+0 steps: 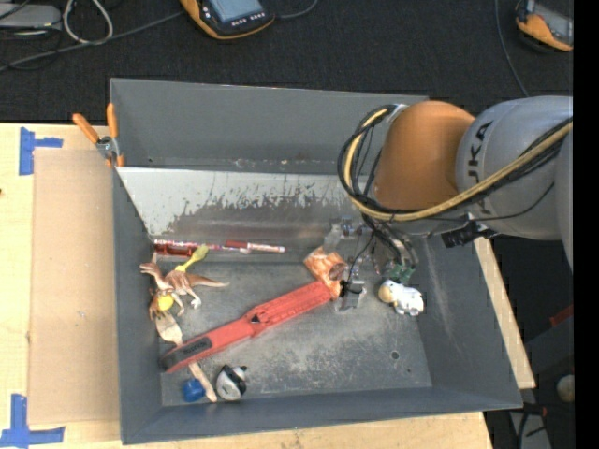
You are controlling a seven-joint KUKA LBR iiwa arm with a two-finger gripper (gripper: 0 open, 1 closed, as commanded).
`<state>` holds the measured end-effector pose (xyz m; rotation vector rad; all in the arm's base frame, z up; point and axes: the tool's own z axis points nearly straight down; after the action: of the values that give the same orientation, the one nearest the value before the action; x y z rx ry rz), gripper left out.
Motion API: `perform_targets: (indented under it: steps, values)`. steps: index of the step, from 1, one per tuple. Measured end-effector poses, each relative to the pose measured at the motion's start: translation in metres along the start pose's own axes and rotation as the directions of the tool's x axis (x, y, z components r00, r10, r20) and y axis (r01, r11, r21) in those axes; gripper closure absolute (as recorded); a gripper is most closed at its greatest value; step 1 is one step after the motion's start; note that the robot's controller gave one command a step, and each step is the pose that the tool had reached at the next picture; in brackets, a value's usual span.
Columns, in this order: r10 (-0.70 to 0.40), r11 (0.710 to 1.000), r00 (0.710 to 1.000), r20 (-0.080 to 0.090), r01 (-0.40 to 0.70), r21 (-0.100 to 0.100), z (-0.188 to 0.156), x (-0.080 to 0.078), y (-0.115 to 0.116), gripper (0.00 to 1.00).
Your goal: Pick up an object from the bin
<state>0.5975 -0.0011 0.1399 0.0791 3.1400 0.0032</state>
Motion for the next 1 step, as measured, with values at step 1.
perform_targets:
  steps: [1]
  values:
    - [-0.042, 0.999, 0.999, 0.006, 0.042, 0.002, 0.0145, 0.0046, 0.0191, 0.0]
